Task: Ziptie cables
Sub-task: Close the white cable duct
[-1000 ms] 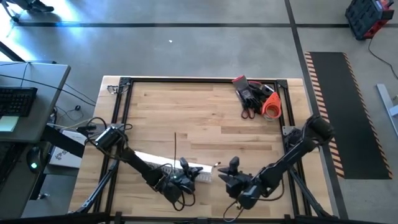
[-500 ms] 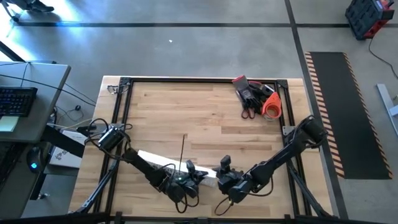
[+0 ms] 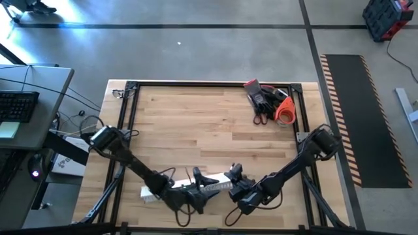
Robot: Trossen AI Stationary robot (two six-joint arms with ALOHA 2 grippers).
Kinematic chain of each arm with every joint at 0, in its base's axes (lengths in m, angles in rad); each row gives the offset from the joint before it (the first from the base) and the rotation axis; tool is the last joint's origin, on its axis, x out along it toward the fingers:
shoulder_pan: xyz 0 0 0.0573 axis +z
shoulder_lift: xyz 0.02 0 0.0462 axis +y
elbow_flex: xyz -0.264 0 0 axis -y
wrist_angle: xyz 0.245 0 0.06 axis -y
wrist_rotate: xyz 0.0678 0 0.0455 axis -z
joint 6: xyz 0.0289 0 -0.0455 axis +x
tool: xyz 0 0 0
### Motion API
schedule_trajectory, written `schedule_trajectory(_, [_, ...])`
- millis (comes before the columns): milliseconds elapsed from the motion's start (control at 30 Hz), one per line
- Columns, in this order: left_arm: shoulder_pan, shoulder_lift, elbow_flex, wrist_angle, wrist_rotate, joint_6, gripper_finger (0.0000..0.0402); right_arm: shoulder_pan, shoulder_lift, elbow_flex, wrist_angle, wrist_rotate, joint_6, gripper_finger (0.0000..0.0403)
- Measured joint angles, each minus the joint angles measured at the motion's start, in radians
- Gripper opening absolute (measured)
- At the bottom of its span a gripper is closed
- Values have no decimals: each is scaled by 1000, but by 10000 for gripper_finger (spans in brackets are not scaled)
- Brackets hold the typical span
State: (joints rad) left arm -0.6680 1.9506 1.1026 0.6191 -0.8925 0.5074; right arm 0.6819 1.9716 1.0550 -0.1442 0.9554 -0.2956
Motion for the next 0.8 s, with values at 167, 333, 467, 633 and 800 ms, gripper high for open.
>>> schedule_trajectory(167, [-38, -150, 0, -234, -3, -150, 219, 23, 11, -2, -7, 133, -57, 0])
schedule_trajectory(333, [-77, -259, 0, -642, -1, -481, 223, 50, 11, -2, -8, 198, -103, 0])
schedule_trajectory(467, [-98, -282, -1, -931, 40, -822, 223, 62, 11, -2, -13, 198, -105, 0])
schedule_trajectory(633, [-113, -267, -2, -1128, 253, -1090, 223, 66, 11, -2, -48, 187, -80, 0])
schedule_trajectory(800, [-123, -254, -29, -1199, 314, -1207, 223, 65, 11, -2, -62, 184, -79, 0])
